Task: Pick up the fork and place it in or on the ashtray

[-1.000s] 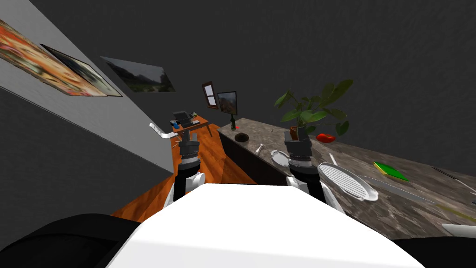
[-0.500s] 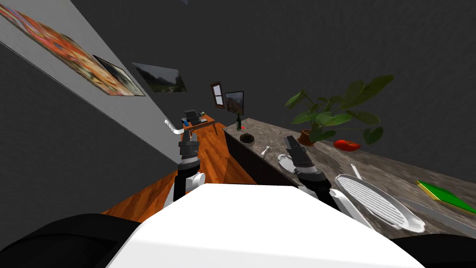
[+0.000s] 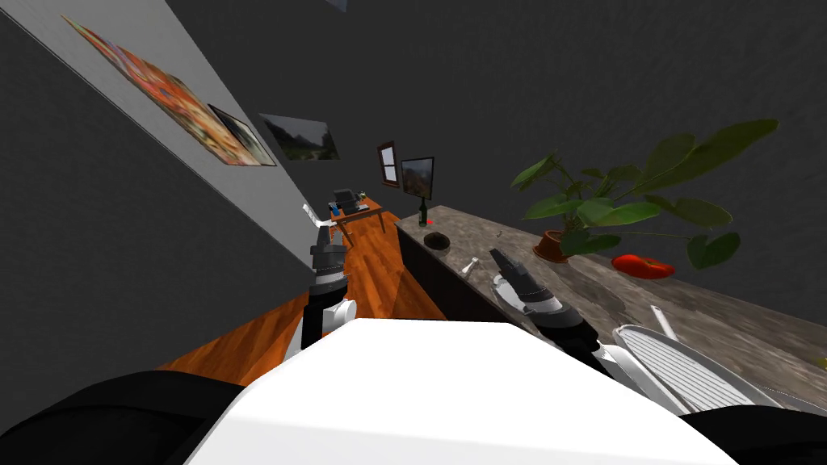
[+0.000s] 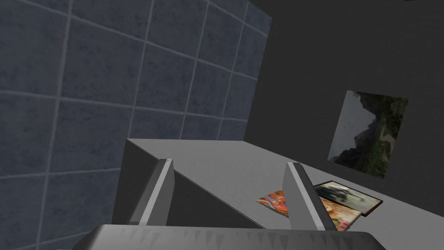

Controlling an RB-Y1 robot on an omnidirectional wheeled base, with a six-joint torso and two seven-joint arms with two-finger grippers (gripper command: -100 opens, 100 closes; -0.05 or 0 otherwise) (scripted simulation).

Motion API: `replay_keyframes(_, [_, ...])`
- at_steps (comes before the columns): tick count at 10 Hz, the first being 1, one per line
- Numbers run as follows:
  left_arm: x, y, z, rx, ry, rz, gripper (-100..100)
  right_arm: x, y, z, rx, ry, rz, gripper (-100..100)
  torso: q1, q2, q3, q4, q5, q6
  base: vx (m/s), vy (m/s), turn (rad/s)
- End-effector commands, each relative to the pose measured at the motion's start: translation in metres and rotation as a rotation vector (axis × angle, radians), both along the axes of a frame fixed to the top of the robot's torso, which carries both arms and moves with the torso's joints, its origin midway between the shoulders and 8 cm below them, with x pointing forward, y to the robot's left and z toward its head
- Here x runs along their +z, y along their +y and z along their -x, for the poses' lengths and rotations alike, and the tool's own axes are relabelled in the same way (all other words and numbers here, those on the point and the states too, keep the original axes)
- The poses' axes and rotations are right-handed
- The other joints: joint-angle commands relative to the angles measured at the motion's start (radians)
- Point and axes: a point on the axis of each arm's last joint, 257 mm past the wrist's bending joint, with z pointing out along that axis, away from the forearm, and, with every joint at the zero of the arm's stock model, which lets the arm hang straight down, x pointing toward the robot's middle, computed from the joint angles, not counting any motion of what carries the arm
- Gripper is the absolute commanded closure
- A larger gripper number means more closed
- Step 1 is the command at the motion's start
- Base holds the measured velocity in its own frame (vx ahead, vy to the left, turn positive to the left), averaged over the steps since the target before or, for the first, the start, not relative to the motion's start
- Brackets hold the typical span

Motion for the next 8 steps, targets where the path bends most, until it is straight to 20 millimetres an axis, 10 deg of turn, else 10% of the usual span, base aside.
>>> replay_keyframes(1, [0.0,0.0,0.0,0.0,0.0,0.0,0,-0.009,-0.001,0.001,-0.005,0.021,0.052,-100,0.0,0.0,0.0,0.0,0.0,0.0,0.016,0.008,0.109])
replay_keyframes(8, [0.0,0.0,0.0,0.0,0.0,0.0,0,-0.069,-0.017,0.025,-0.012,0.18,0.428,-100,0.0,0.0,0.0,0.0,0.0,0.0,0.016,0.009,0.156])
